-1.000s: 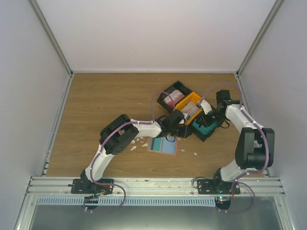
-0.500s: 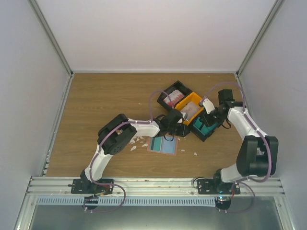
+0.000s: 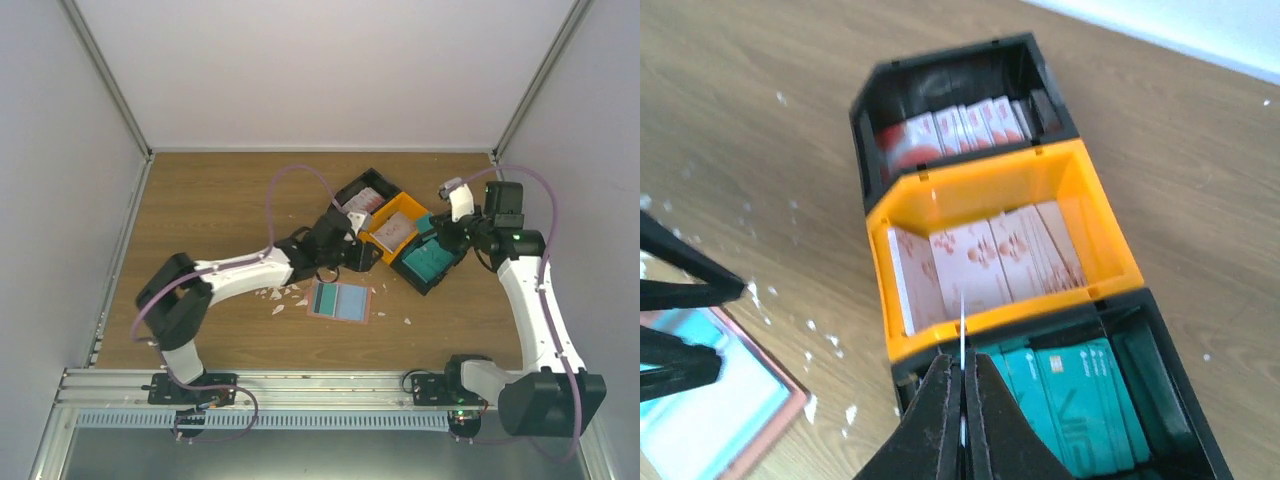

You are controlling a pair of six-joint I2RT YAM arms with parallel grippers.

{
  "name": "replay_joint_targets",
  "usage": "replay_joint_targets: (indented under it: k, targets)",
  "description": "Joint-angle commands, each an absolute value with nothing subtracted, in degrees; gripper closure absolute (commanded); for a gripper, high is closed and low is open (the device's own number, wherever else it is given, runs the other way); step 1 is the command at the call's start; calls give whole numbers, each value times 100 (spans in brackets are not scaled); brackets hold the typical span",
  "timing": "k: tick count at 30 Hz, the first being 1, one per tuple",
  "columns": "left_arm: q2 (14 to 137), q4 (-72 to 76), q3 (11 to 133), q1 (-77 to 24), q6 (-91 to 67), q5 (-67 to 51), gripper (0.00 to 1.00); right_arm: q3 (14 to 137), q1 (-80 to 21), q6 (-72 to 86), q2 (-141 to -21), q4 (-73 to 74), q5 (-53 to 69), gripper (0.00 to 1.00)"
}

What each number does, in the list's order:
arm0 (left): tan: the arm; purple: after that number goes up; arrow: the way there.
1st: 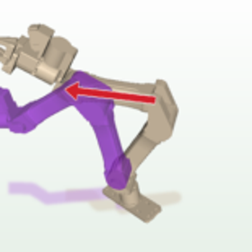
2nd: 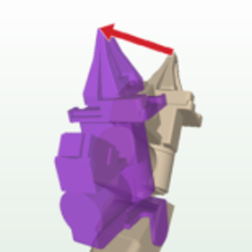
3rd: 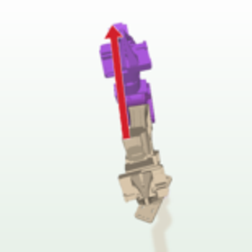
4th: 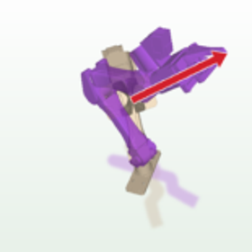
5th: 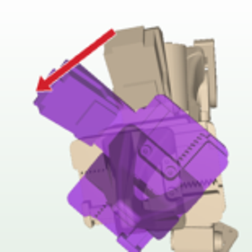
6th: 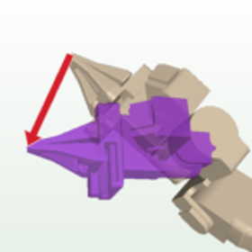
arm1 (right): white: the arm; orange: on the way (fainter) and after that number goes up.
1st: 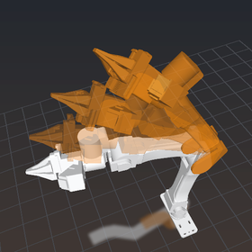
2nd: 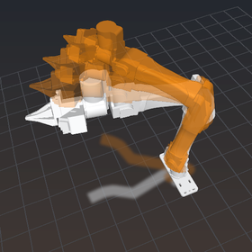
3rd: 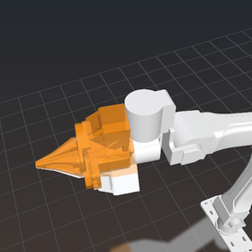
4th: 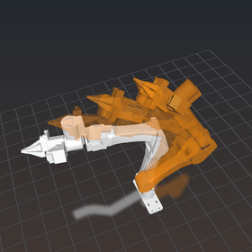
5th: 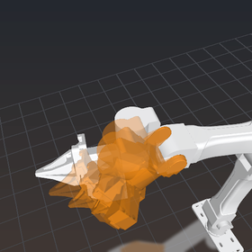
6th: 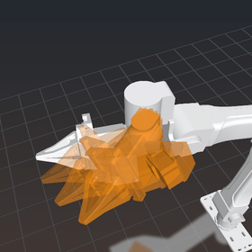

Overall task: Put the credit cards into the card holder
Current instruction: Pick up the credit card from the storage box.

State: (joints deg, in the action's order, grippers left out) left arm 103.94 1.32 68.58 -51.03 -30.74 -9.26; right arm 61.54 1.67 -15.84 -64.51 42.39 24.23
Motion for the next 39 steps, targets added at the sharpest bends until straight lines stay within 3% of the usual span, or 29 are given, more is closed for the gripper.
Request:
replay_joint_targets:
  k: [1, 3, 5, 13, 16, 23, 28, 32, 39]
  targets:
    - [9193, -214, 6418, -4805, -2516, -729, 42, 6226, 176, 57, -6359, 4047, 3020, 100]
    - [8695, -458, 6209, -4662, -2235, -834, 39, 5938, 152, 605, -6399, 3940, 3903, 99]
    - [8266, -722, 6074, -4536, -1936, -1086, 30, 5481, 36, 1033, -6372, 3648, 4734, 100]
    - [7383, -1992, 6051, -4175, -1224, -3130, 7, 4912, -463, 1220, -5732, 3145, 6223, 100]
    - [7335, -2059, 5883, -4175, -1102, -4186, 5, 4703, -641, 1312, -5544, 2909, 6621, 100]
    - [7363, -2662, 6081, -4169, -560, -4448, 7, 4376, -1509, 1154, -5520, 2813, 6695, 99]
    - [7625, -3082, 6209, -4162, -284, -4827, 23, 4632, -1985, 627, -5737, 3185, 6799, 100]
    - [7718, -2958, 6187, -4160, -325, -5469, 47, 4911, -2426, 225, -6150, 3552, 6454, 99]
    - [7778, -2951, 6174, -4138, -375, -5545, 96, 5130, -2602, 78, -6385, 3679, 6338, 100]
